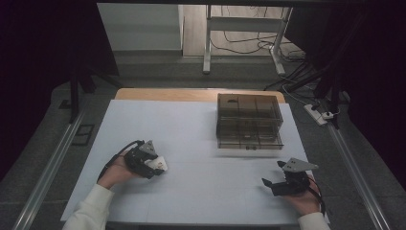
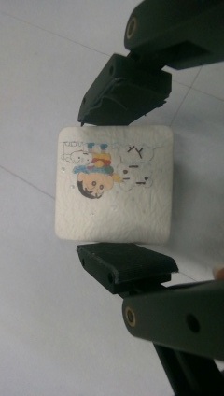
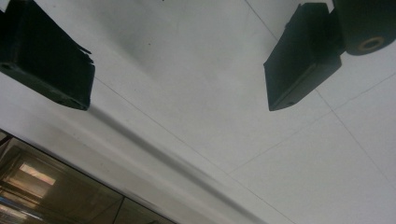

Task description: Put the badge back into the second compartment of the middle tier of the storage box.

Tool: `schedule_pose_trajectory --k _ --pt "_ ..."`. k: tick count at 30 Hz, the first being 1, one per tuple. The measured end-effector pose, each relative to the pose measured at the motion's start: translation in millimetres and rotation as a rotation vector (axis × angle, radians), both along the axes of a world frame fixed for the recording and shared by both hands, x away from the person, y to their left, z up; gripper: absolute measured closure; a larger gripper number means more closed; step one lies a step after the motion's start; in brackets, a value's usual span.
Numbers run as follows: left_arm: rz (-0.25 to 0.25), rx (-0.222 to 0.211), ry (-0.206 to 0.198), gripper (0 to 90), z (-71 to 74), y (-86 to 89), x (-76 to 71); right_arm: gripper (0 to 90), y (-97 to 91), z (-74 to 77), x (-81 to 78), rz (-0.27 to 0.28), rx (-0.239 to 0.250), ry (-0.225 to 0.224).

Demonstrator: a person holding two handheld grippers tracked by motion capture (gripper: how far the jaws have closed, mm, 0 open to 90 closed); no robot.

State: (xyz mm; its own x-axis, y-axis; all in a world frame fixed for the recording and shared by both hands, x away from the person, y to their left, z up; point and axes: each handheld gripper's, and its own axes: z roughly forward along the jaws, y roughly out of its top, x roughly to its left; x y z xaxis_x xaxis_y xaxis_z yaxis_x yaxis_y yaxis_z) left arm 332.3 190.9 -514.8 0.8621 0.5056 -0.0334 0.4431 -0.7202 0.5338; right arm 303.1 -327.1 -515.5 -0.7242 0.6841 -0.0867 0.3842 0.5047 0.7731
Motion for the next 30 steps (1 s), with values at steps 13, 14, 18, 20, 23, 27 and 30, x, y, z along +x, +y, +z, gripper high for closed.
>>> schedule_pose_trajectory --k 13,14,18,20,23,27,30 --pt "0.063 -0.063 -0.032 32.7 7.0 3.3 -0.6 8.3 -0.1 0.2 -0.1 0.002 0.001 -0.001" --pt "0.069 -0.069 -0.035 32.6 7.6 3.3 -0.6 8.3 -0.1 0.4 -0.3 0.003 0.001 -0.002" --pt "0.082 -0.095 -0.048 32.6 10.9 3.5 -1.3 8.3 -0.3 0.9 -0.9 0.002 0.006 -0.009" --pt "0.090 -0.111 -0.058 32.7 12.7 3.9 -1.9 8.3 -0.3 0.9 -0.8 -0.001 0.008 -0.012" --pt "0.102 -0.136 -0.073 32.6 15.9 5.1 -2.4 8.5 0.0 1.2 -0.8 -0.004 0.011 -0.018" --pt "0.114 -0.163 -0.088 32.6 19.4 6.9 -3.6 8.5 0.7 1.8 -1.5 -0.006 0.013 -0.022" --pt "0.122 -0.180 -0.095 32.6 21.6 8.3 -4.0 8.5 1.0 1.6 -1.5 -0.008 0.014 -0.021"
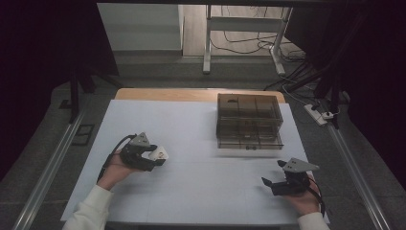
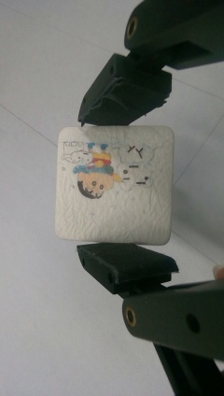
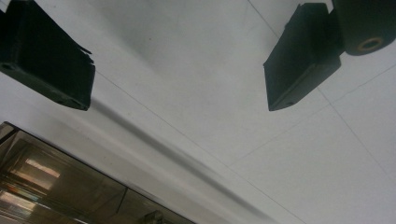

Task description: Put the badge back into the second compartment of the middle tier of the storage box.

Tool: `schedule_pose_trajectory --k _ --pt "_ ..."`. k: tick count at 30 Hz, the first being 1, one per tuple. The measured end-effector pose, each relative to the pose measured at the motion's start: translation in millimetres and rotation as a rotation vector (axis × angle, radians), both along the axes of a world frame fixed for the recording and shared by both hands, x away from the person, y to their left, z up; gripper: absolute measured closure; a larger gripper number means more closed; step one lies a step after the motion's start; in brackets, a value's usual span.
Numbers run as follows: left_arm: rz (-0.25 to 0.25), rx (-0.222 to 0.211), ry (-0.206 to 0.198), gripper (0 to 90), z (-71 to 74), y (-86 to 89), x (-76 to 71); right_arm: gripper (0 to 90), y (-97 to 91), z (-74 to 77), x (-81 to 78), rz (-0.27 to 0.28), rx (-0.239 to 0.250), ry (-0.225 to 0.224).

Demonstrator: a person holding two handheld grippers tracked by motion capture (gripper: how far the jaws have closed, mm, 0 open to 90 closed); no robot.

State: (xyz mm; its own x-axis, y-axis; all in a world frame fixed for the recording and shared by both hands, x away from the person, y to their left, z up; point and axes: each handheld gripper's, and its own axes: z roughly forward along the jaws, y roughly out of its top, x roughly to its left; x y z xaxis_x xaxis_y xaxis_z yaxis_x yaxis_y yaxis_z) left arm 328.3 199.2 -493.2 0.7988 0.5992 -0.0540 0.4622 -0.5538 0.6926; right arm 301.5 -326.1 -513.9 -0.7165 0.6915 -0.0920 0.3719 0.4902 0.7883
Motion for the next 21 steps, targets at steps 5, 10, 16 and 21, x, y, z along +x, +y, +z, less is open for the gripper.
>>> schedule_pose_trajectory --k 5,10,16,21 --pt "0.005 -0.023 -0.008 32.6 2.7 0.1 -0.1 8.5 0.2 -0.4 0.4 0.002 0.004 0.001" --pt "0.011 -0.036 -0.018 32.6 4.4 -1.8 -0.1 8.5 0.0 0.7 -0.2 0.004 -0.003 -0.001" --pt "0.012 -0.050 -0.024 32.6 5.7 -5.4 0.4 8.6 0.0 0.9 -0.4 0.009 0.001 -0.007" --pt "0.015 -0.056 -0.027 32.6 6.3 -8.0 1.7 8.6 0.5 1.0 -0.6 0.008 0.000 -0.008"
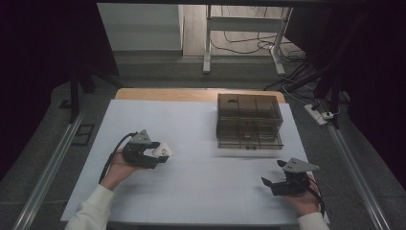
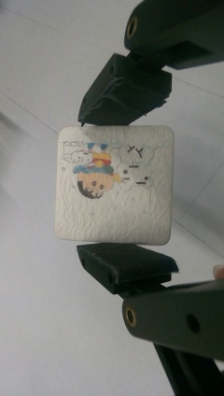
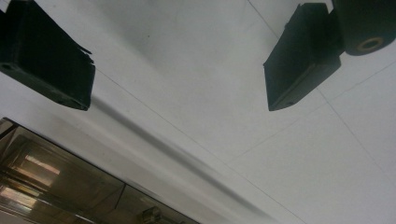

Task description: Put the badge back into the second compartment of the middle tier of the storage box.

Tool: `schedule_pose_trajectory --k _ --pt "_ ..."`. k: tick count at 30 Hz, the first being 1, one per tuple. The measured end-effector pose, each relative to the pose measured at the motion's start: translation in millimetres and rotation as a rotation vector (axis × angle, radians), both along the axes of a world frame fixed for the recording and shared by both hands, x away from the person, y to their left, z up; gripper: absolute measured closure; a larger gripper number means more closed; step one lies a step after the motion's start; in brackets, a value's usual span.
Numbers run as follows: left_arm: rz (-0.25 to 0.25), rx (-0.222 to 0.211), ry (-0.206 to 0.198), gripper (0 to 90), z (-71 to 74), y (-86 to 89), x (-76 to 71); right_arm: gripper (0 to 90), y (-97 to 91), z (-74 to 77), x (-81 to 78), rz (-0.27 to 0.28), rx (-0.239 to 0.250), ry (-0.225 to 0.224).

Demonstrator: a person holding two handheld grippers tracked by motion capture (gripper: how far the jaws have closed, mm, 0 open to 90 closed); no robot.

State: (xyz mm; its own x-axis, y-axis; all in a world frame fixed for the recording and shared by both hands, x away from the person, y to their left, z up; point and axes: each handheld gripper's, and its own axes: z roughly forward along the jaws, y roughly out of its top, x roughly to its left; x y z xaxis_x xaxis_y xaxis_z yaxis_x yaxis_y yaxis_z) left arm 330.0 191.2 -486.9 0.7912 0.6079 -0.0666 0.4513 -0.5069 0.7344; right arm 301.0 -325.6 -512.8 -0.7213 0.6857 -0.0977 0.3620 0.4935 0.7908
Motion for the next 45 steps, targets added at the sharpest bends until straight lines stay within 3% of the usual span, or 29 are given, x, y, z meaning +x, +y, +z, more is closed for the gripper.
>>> schedule_pose_trajectory --k 16,45 --pt "-0.009 -0.018 -0.014 32.7 4.8 -11.2 2.5 8.5 0.9 -0.1 0.4 0.002 0.006 -0.006" --pt "-0.063 -0.026 -0.043 32.6 15.5 -63.2 17.5 8.6 0.5 3.0 -1.5 0.007 0.008 -0.020"
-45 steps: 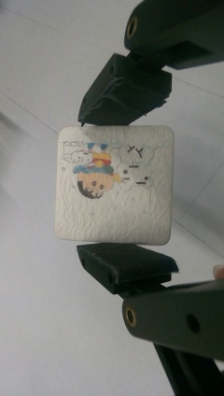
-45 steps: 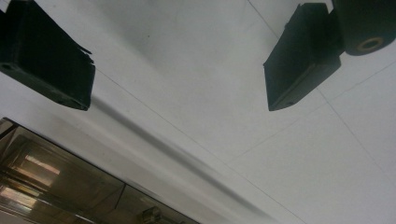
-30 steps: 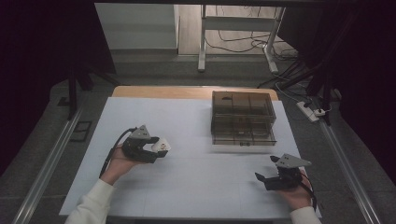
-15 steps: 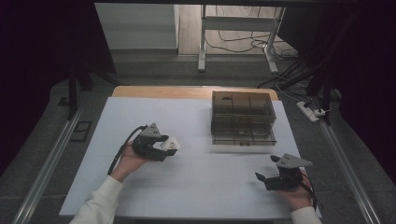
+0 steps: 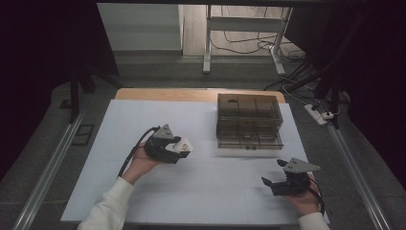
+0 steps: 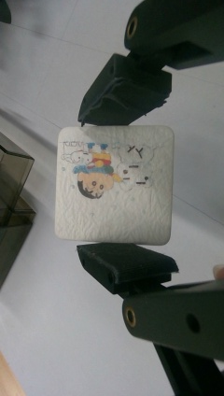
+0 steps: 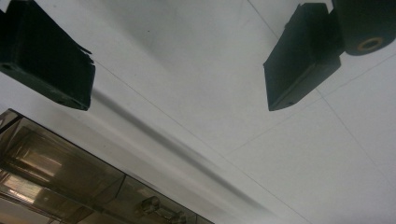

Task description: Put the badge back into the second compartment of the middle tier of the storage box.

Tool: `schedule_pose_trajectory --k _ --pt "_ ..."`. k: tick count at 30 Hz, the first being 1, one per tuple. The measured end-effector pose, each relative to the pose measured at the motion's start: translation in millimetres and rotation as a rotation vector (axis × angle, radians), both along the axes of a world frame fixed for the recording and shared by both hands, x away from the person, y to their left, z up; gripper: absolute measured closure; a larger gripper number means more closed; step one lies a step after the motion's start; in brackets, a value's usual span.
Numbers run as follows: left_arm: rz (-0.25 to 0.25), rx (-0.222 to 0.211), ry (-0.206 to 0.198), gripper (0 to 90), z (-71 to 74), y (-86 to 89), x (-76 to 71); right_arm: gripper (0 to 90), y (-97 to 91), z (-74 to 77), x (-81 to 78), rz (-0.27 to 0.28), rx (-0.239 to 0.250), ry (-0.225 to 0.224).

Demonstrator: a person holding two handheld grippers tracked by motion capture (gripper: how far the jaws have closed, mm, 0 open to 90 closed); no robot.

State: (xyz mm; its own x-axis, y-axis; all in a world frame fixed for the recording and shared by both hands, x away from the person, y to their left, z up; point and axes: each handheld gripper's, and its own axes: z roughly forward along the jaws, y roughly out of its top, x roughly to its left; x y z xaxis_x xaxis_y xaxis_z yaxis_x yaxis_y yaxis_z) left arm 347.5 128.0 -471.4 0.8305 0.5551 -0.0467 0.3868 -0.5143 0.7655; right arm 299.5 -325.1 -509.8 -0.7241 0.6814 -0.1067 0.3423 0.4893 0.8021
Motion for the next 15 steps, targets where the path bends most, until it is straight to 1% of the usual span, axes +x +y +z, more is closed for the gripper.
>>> schedule_pose_trajectory --k 1,5,15 --pt "-0.004 0.003 -0.002 32.6 0.6 -1.2 0.4 8.6 0.1 0.0 0.0 0.000 0.000 0.000" --pt "-0.006 -0.007 -0.008 32.7 3.1 -6.3 1.4 8.6 0.4 -0.3 0.3 0.009 0.004 0.004" --pt "-0.021 -0.015 -0.017 32.6 7.5 -17.7 4.2 8.6 1.2 -0.9 0.5 0.007 0.004 0.002"
